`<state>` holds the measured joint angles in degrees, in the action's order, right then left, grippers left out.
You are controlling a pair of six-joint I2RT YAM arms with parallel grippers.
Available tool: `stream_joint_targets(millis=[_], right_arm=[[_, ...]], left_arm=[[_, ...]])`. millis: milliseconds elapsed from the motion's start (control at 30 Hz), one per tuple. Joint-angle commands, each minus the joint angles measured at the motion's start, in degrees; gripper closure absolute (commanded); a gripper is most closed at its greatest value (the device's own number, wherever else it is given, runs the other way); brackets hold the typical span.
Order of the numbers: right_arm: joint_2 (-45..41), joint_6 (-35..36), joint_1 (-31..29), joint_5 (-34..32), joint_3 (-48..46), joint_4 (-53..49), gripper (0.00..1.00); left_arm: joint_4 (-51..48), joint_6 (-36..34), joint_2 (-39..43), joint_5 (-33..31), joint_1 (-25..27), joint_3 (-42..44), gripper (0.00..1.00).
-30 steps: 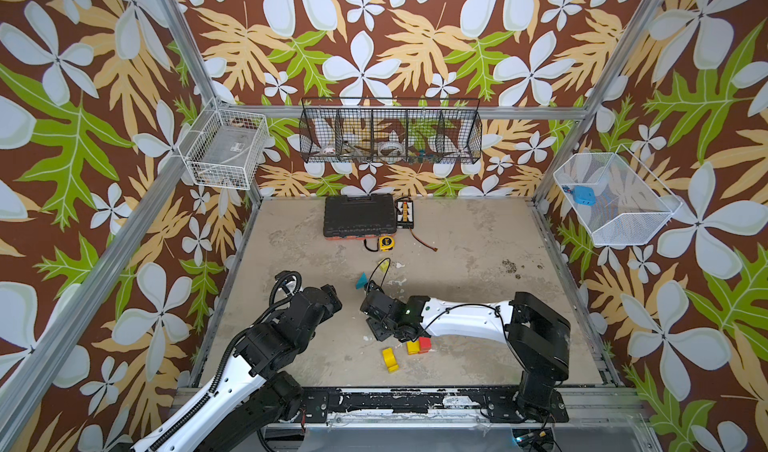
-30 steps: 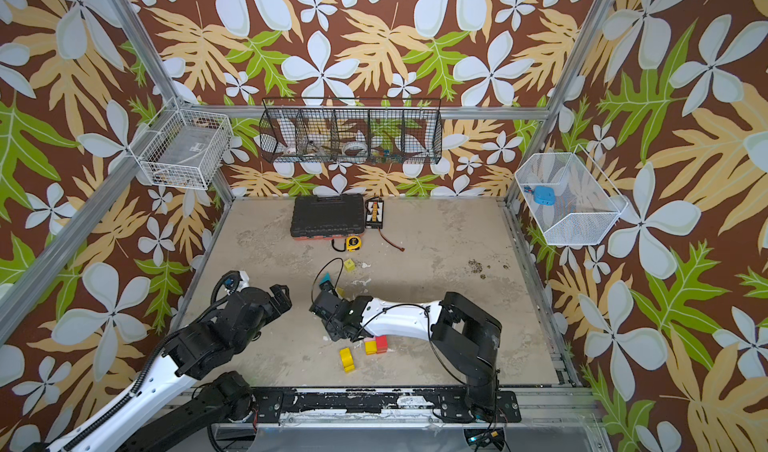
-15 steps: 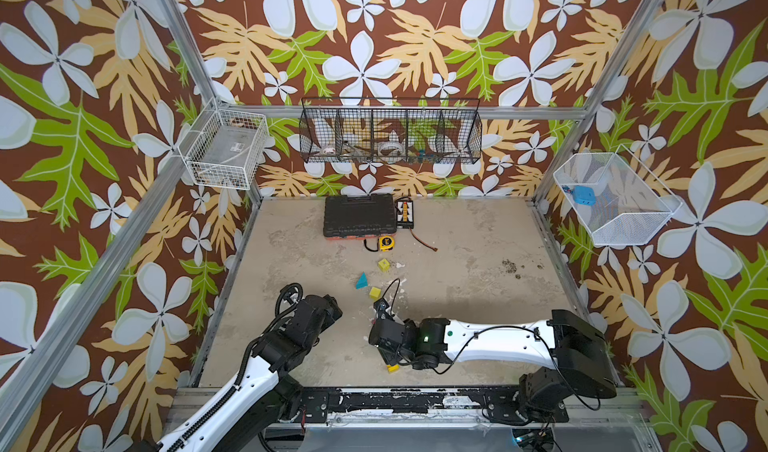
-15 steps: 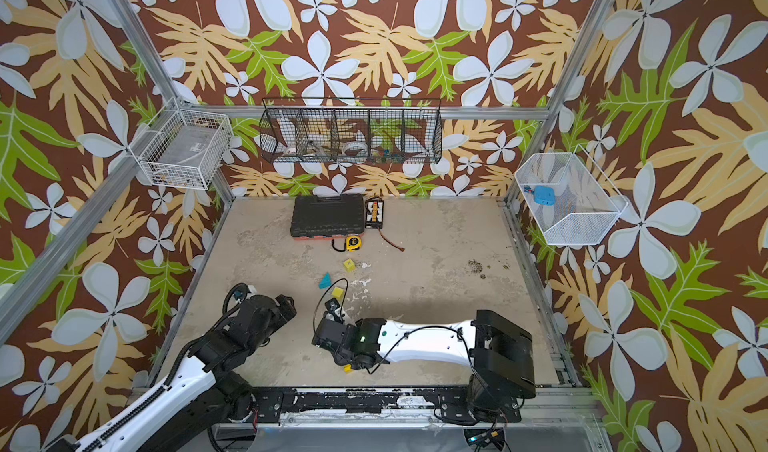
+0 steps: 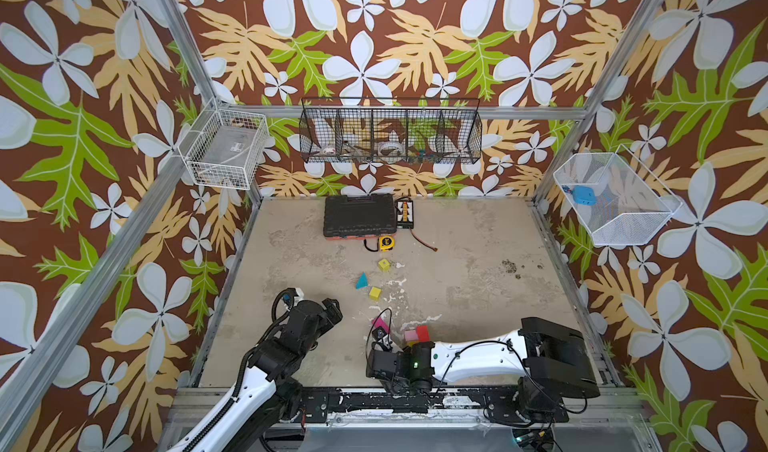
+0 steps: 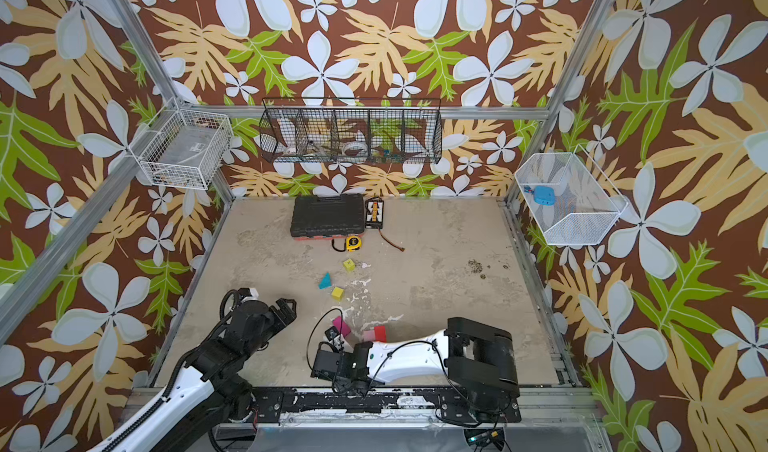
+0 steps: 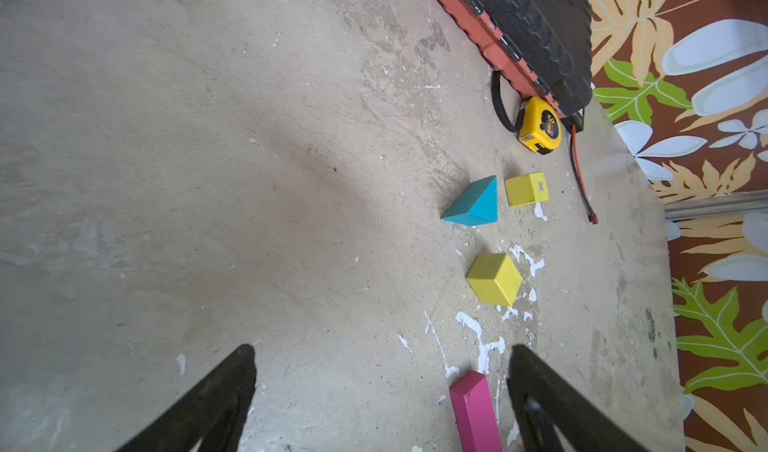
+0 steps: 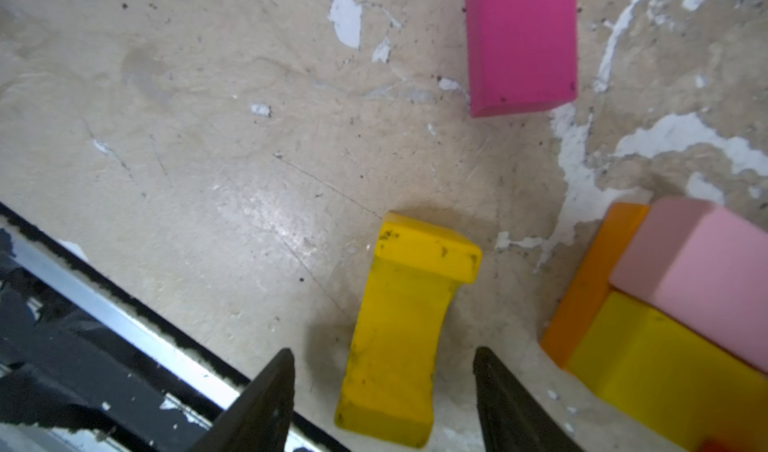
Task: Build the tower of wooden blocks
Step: 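Close the right gripper on the yellow arch and lift it while the left gripper approaches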
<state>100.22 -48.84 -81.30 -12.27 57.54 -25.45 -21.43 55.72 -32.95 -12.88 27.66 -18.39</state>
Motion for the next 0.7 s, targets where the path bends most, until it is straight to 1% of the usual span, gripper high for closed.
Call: stream_joint_targets(millis=[0, 100, 433, 567, 667], right_arm=[[0.73, -1.0, -0.09, 0.21, 0.15, 1.2, 0.33], [1.25, -1.08, -0.09, 0.02, 0.47, 1.03, 0.39], [1.68, -1.41, -0.09, -0.82, 0.73, 1.0, 0.76], [0.69, -1.79, -0.01, -1.17, 0.34, 1.54, 0.85], [-3.18, -1.38, 0.13, -1.23, -0.7, 3.77, 0.89]], left_arm=[[2.41, -0.7, 0.02, 1.11, -0.15, 0.11, 0.04], [3.03, -0.79, -0.3, 1.54, -0.15, 0.24, 0.04], [8.37, -1.97, 0.43, 6.73, -0.15, 2.6, 0.04], [9.84, -2.39, 1.32, 8.47, -0.15, 2.86, 0.03], [12.22, -2.81, 2.13, 11.56, -0.15, 2.9, 0.03]])
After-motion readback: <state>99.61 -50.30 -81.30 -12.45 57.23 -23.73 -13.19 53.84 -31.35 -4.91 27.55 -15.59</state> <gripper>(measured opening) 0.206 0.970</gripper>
